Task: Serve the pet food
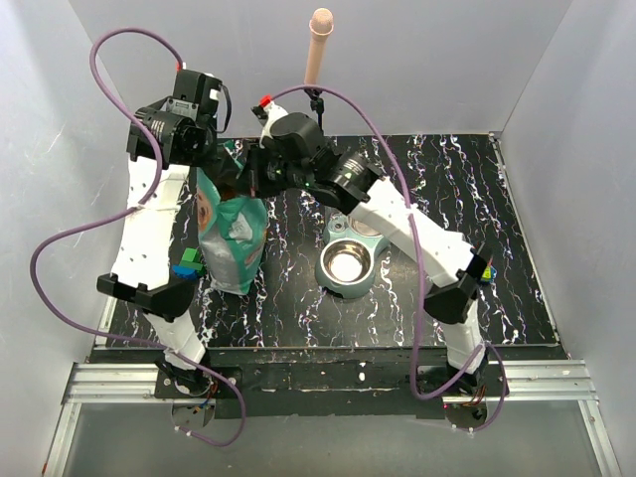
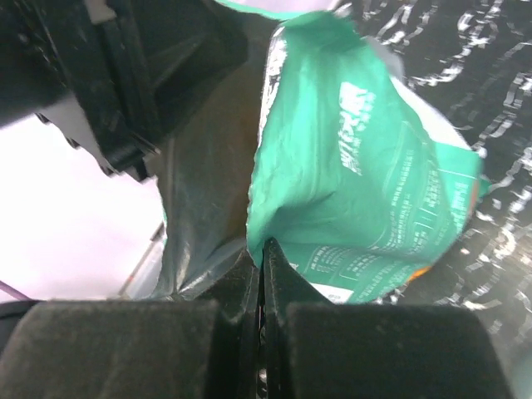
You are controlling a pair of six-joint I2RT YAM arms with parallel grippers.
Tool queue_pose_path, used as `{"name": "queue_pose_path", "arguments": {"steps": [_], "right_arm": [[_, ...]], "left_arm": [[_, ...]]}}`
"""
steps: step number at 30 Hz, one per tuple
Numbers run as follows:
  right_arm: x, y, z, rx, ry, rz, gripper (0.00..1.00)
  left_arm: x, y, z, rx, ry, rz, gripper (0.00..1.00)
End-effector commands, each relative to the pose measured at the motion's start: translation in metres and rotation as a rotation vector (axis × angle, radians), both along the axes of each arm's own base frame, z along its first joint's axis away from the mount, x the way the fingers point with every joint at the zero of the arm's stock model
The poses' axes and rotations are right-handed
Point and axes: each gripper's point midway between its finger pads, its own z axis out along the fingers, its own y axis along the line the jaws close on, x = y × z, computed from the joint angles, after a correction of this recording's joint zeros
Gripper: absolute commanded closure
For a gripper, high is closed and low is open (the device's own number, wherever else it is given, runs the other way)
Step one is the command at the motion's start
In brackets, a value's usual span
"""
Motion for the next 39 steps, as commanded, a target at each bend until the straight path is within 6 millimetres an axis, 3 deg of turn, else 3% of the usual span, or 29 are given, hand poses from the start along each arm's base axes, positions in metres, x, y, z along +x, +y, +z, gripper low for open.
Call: {"name": "queue_pose_path", "arguments": {"steps": [1,3,4,5,6,7,12,15,18,20,23,27,32,35,38,39], "right_arm": [[-0.017,0.028,0.112,0.404,-0.026,0.108,0.99],[-0.019,0.027,0.105,0.393,0.012,0.12,0.99],[-0.018,0.024,0.093,0.362,0.028,0.107,0.99],[-0.021,0.015,0.094,0.349,0.024,0.098,0.99],[-0.018,0.01,0.068,0.287,0.05,0.07,0.99],[-0.02,-0.002,0.06,0.26,0.051,0.052,0.99],[-0.025,-0.075,-0.018,0.072,0.085,-0.063,0.99],[-0.035,-0.109,-0.066,-0.031,0.139,-0.089,0.96],[-0.053,-0.12,-0.091,-0.087,0.189,-0.045,0.84],[-0.06,-0.124,-0.097,-0.102,0.211,-0.028,0.76],[-0.068,-0.133,-0.09,-0.129,0.176,0.004,0.67],[-0.072,-0.164,-0.079,-0.2,0.12,-0.042,0.56],[-0.092,-0.197,-0.072,-0.227,0.082,-0.021,0.5],[-0.105,-0.206,-0.072,-0.212,0.076,0.015,0.47],[-0.099,-0.211,-0.086,-0.204,0.141,-0.093,0.48],[-0.087,-0.216,-0.093,-0.199,0.16,-0.196,0.49]], "left_arm": [[-0.011,0.045,0.088,0.138,-0.295,0.09,1.0],[-0.009,0.043,0.086,0.146,-0.288,0.072,1.0],[-0.005,0.036,0.078,0.126,-0.267,0.039,1.0],[-0.003,0.026,0.069,0.092,-0.242,0.005,1.0],[-0.002,0.013,0.057,0.026,-0.207,-0.036,1.0],[-0.002,-0.006,0.042,-0.053,-0.161,-0.091,1.0],[-0.02,-0.11,-0.023,-0.5,0.075,-0.332,1.0],[-0.037,-0.148,-0.047,-0.604,0.154,-0.377,1.0],[-0.054,-0.158,-0.072,-0.682,0.255,-0.336,1.0],[-0.066,-0.16,-0.077,-0.71,0.289,-0.331,1.0],[-0.082,-0.153,-0.081,-0.718,0.303,-0.322,1.0],[-0.094,-0.152,-0.084,-0.742,0.312,-0.323,1.0],[-0.089,-0.155,-0.077,-0.773,0.265,-0.321,1.0],[-0.084,-0.155,-0.07,-0.77,0.223,-0.336,1.0],[-0.082,-0.156,-0.063,-0.775,0.197,-0.359,1.0],[-0.082,-0.157,-0.06,-0.773,0.19,-0.367,1.0]]}}
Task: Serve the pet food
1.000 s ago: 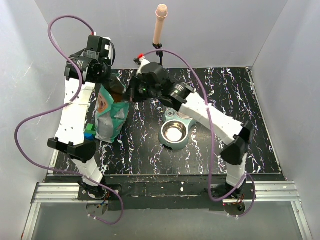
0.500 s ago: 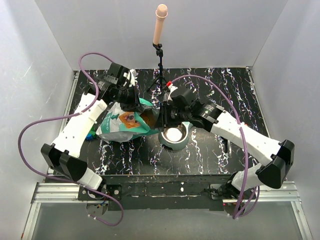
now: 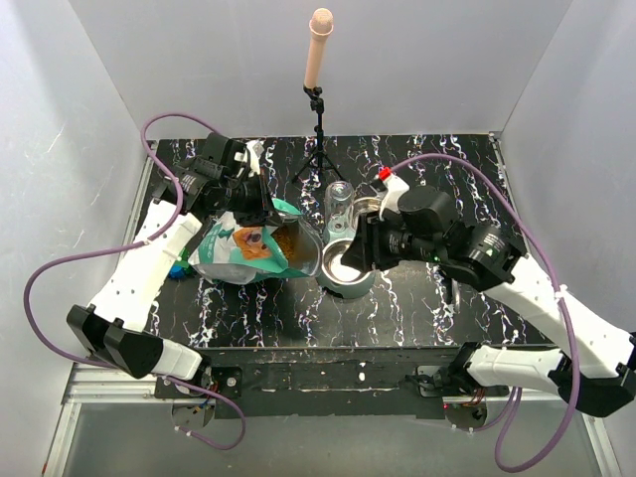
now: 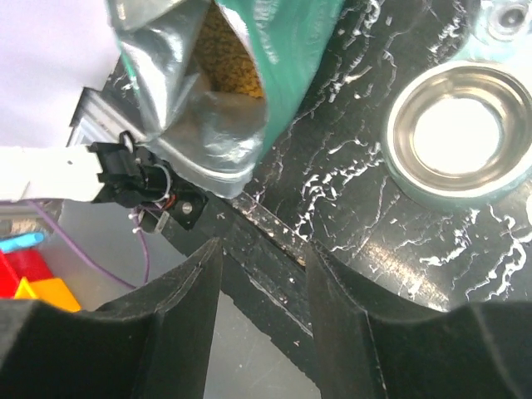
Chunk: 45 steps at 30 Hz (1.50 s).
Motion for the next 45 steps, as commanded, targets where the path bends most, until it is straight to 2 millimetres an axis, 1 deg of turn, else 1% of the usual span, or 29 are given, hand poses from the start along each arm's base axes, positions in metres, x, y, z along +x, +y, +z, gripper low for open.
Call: {"name": "queue_pose_path", "arguments": {"steps": [1,2,3,5,6,9,12,15,17,19,20,22,25,26,27,28,29,30,31,33,34,35,37,38,40,42,43,44,45], "right_arm": [[0.02,-0.01,-0.029,-0.001,0.098,-0.254,0.5],[0.024,-0.005,-0.032,0.046,0.138,-0.303,0.52],[0.023,0.004,-0.043,0.08,0.179,-0.3,0.55],[0.026,0.033,-0.044,0.173,0.219,-0.249,0.6],[0.031,0.04,-0.05,0.16,0.23,-0.25,0.6],[0.031,0.068,-0.066,0.149,0.323,-0.194,0.62],[0.029,0.103,-0.065,0.238,0.367,-0.122,0.62],[0.036,0.124,-0.078,0.257,0.417,-0.162,0.62],[0.041,0.142,-0.088,0.266,0.457,-0.169,0.62],[0.042,0.16,-0.093,0.265,0.451,-0.171,0.62],[0.044,0.167,-0.106,0.23,0.46,-0.197,0.61],[0.045,0.18,-0.115,0.206,0.462,-0.197,0.6],[0.048,0.202,-0.127,0.2,0.458,-0.197,0.59],[0.051,0.209,-0.126,0.205,0.446,-0.197,0.58],[0.055,0.216,-0.129,0.202,0.435,-0.202,0.58],[0.062,0.224,-0.125,0.223,0.409,-0.207,0.57],[0.067,0.231,-0.128,0.234,0.402,-0.207,0.57],[0.072,0.239,-0.127,0.256,0.392,-0.202,0.56],[0.083,0.244,-0.125,0.27,0.359,-0.222,0.56],[0.096,0.257,-0.125,0.27,0.29,-0.193,0.55],[0.104,0.267,-0.119,0.296,0.25,-0.185,0.55],[0.11,0.273,-0.122,0.29,0.233,-0.182,0.54],[0.126,0.277,-0.125,0.29,0.232,-0.211,0.53],[0.131,0.27,-0.136,0.256,0.259,-0.237,0.53],[0.135,0.257,-0.133,0.255,0.261,-0.258,0.53],[0.127,0.235,-0.133,0.223,0.264,-0.259,0.53],[0.118,0.226,-0.128,0.216,0.283,-0.231,0.53],[0.105,0.216,-0.128,0.202,0.316,-0.187,0.53],[0.093,0.204,-0.124,0.188,0.331,-0.157,0.53]], "left_arm": [[0.004,0.0,0.039,-0.067,-0.133,0.001,1.0],[0.006,0.002,0.043,-0.06,-0.143,0.011,1.0],[0.008,0.005,0.045,-0.045,-0.147,0.031,1.0],[0.009,0.01,0.048,-0.018,-0.153,0.041,1.0],[0.009,0.012,0.052,-0.009,-0.164,0.041,1.0],[0.009,0.015,0.064,-0.002,-0.205,0.039,1.0],[0.01,0.019,0.077,-0.007,-0.249,0.052,1.0],[0.009,0.019,0.08,-0.015,-0.261,0.052,1.0],[0.009,0.018,0.077,-0.017,-0.263,0.049,1.0],[0.009,0.016,0.077,-0.022,-0.267,0.031,1.0],[0.009,0.014,0.077,-0.024,-0.268,0.019,1.0],[0.01,0.015,0.076,-0.019,-0.28,0.012,1.0],[0.01,0.017,0.08,-0.002,-0.309,-0.001,1.0],[0.01,0.019,0.08,0.009,-0.315,-0.002,1.0],[0.01,0.023,0.079,0.026,-0.315,0.006,1.0],[0.011,0.026,0.075,0.048,-0.309,0.018,1.0],[0.011,0.03,0.073,0.061,-0.306,0.036,1.0],[0.012,0.033,0.067,0.076,-0.295,0.054,1.0],[0.014,0.036,0.063,0.085,-0.286,0.081,1.0],[0.022,0.043,0.046,0.113,-0.261,0.158,1.0],[0.027,0.049,0.036,0.143,-0.247,0.208,1.0],[0.032,0.052,0.032,0.158,-0.249,0.229,1.0],[0.036,0.055,0.027,0.18,-0.243,0.255,1.0],[0.038,0.058,0.029,0.193,-0.253,0.267,1.0],[0.041,0.056,0.035,0.192,-0.277,0.245,1.0],[0.039,0.054,0.034,0.194,-0.272,0.217,1.0],[0.038,0.054,0.031,0.197,-0.258,0.215,1.0],[0.036,0.053,0.027,0.194,-0.243,0.213,1.0],[0.037,0.05,0.024,0.184,-0.235,0.213,1.0]]}}
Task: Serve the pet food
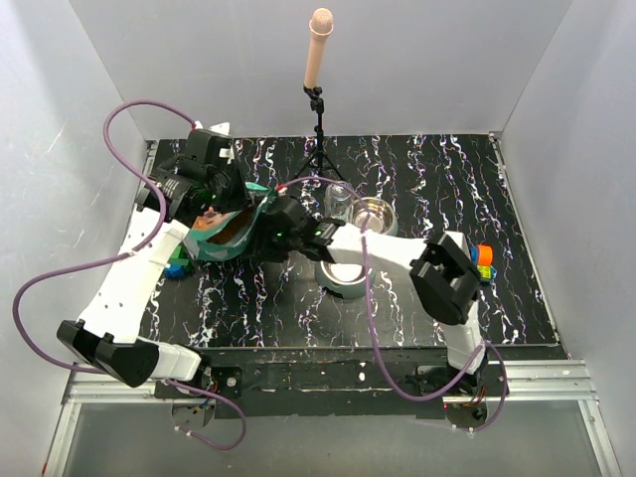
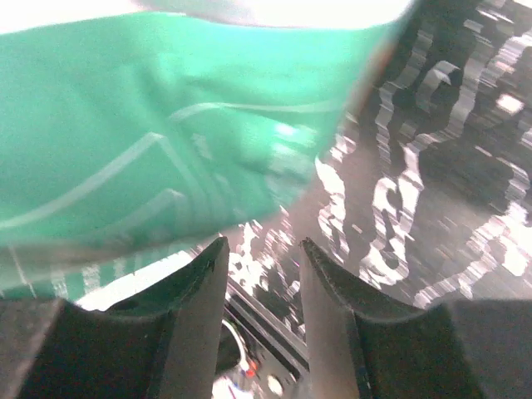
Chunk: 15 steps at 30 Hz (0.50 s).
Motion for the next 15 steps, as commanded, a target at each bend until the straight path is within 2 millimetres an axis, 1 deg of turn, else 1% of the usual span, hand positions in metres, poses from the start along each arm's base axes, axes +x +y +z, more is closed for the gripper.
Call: {"name": "queue_pose_path", "arguments": {"steps": [1,2,3,4,6,8,9,10,12,13,14,15], "right_arm": [[-0.019,-0.055,0.032,-0.01,-0.013,0.063,0.53],[-0.033,-0.065,0.041,-0.009,-0.012,0.101,0.53],[-0.05,-0.079,0.042,-0.028,-0.013,0.149,0.53],[-0.063,-0.095,0.042,-0.064,0.007,0.17,0.51],[-0.086,-0.126,0.05,-0.115,0.006,0.211,0.51],[-0.104,-0.161,0.063,-0.142,-0.012,0.206,0.49],[-0.113,-0.172,0.072,-0.117,-0.032,0.22,0.47],[-0.117,-0.183,0.086,-0.088,-0.066,0.208,0.42],[-0.123,-0.197,0.11,-0.034,-0.11,0.18,0.32],[-0.122,-0.202,0.12,-0.016,-0.131,0.157,0.28],[-0.118,-0.202,0.129,0.0,-0.155,0.138,0.2],[-0.114,-0.198,0.134,0.016,-0.168,0.126,0.16]], "left_arm": [[-0.003,-0.016,0.001,-0.064,0.003,-0.037,1.0],[-0.003,-0.017,-0.001,-0.07,0.005,-0.037,1.0],[-0.002,-0.014,-0.002,-0.066,0.009,-0.016,1.0],[-0.003,-0.016,-0.003,-0.075,0.013,-0.02,1.0],[-0.004,-0.026,-0.008,-0.106,0.027,-0.063,1.0],[-0.014,-0.042,-0.019,-0.171,0.08,-0.125,1.0],[-0.016,-0.045,-0.025,-0.189,0.104,-0.133,1.0],[-0.021,-0.048,-0.031,-0.208,0.134,-0.13,1.0],[-0.031,-0.054,-0.039,-0.257,0.166,-0.143,1.0],[-0.033,-0.056,-0.042,-0.274,0.176,-0.145,1.0],[-0.036,-0.059,-0.042,-0.294,0.181,-0.153,1.0],[-0.038,-0.064,-0.039,-0.316,0.184,-0.171,1.0]]}}
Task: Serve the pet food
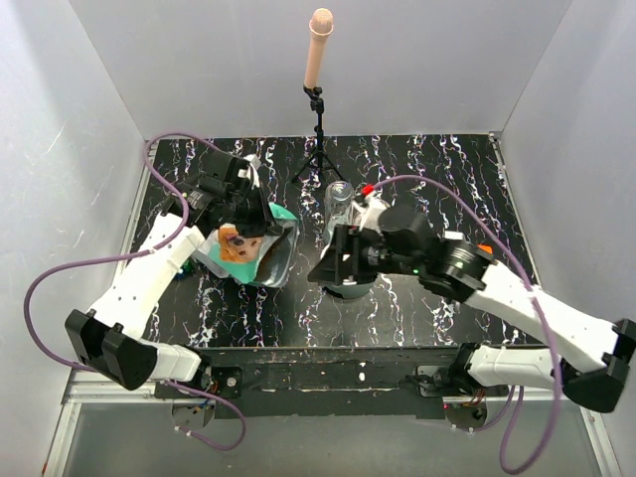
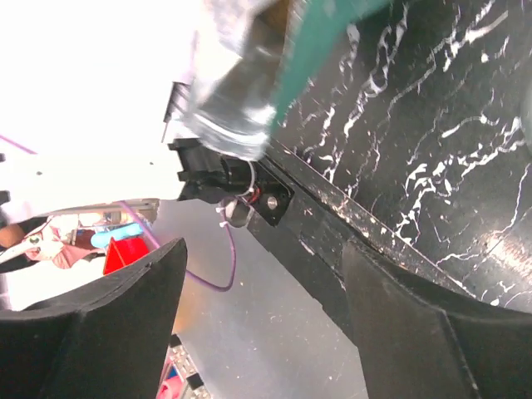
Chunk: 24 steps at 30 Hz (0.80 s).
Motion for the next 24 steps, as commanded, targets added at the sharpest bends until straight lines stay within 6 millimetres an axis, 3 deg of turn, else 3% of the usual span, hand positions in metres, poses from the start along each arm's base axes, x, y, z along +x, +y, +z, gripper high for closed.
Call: {"name": "queue_pose_path", "arguments": {"steps": [1,3,6,10,13,15,18,24], "right_arm": [[0.012,-0.004,0.01,0.007,-0.049,-0.059,0.15],[0.025,0.006,0.005,-0.009,-0.033,-0.103,0.14],[0.04,0.021,0.02,-0.037,-0.039,-0.122,0.12],[0.057,0.03,0.005,-0.127,-0.005,-0.183,0.14],[0.071,0.024,-0.011,-0.212,0.028,-0.298,0.18],[0.08,0.024,-0.019,-0.244,0.026,-0.346,0.22],[0.094,0.041,-0.014,-0.228,-0.013,-0.335,0.29],[0.116,0.072,-0.01,-0.24,-0.046,-0.31,0.56]], "left_arm": [[-0.007,-0.015,0.017,-0.128,-0.018,-0.027,1.0],[-0.01,-0.023,0.023,-0.164,-0.003,-0.064,1.0],[-0.012,-0.028,0.032,-0.173,-0.001,-0.105,1.0],[-0.011,-0.027,0.027,-0.144,0.029,-0.105,1.0],[-0.009,-0.029,0.025,-0.152,0.052,-0.087,1.0],[-0.003,-0.027,0.03,-0.15,0.035,-0.05,1.0],[0.004,-0.021,0.033,-0.123,0.002,-0.009,1.0],[0.01,-0.005,0.021,0.036,0.022,-0.025,1.0]]}}
